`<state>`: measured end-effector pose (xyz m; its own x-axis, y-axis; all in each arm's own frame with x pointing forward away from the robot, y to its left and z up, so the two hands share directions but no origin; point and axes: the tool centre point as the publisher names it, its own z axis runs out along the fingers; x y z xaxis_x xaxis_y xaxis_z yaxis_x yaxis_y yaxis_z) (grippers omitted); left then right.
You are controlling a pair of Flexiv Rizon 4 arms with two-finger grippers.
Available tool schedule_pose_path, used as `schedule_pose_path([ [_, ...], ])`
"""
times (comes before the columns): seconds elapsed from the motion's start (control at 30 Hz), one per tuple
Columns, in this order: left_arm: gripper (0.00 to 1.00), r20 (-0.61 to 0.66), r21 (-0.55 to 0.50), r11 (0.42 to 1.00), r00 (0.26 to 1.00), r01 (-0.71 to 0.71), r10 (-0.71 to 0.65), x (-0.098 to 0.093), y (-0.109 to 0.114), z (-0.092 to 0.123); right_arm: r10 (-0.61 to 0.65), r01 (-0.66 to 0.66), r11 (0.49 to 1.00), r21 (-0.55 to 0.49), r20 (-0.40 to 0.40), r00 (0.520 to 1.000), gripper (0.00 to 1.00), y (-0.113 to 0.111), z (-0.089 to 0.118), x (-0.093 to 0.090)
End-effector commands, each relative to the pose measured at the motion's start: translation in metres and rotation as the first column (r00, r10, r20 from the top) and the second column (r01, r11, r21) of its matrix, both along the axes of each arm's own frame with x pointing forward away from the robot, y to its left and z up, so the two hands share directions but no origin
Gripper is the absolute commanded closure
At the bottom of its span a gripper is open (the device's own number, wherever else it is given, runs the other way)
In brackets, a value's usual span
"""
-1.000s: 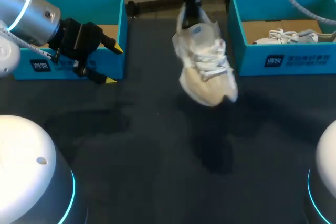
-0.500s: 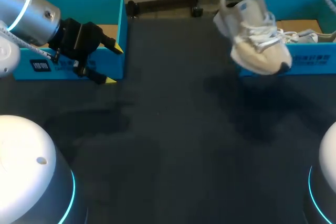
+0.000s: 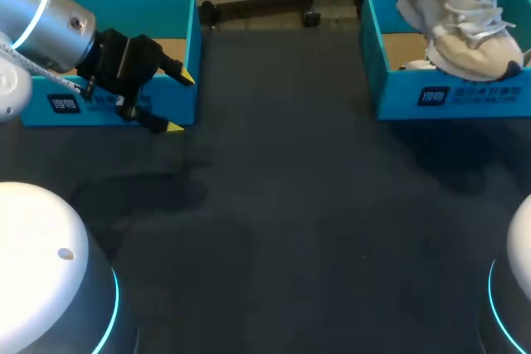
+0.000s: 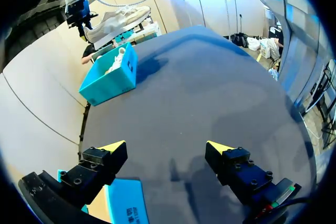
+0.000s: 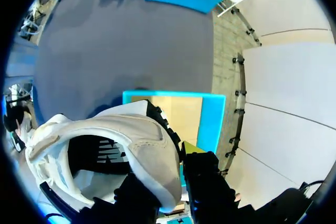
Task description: Take the shoe out of the shoebox, open the shoe tongue, remove and reinsert the insole, then place the shoe into the shoebox
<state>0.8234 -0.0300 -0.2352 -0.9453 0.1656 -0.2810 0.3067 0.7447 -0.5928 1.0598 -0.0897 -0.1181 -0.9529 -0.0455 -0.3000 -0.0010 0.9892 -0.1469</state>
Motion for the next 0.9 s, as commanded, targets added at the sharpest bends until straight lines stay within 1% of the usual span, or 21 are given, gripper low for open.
schedule_pose_path([
  [0.03,0.00,0.001,0.003,1.000,1.000,0.000,0.000,-0.001,0.000,0.000,-0.070,0.069,0.995,0.073,-0.001,0.998,1.00,-0.018,0.002,0.019],
  [0.83,0.00,0.001,0.003,1.000,1.000,0.000,0.000,-0.001,0.000,0.000,-0.070,0.069,0.995,0.073,-0.001,0.998,1.00,-0.018,0.002,0.019],
  [0.9,0.00,0.001,0.003,1.000,1.000,0.000,0.000,-0.001,0.000,0.000,-0.074,0.073,0.995,0.067,0.004,0.997,1.00,-0.029,0.002,0.026],
])
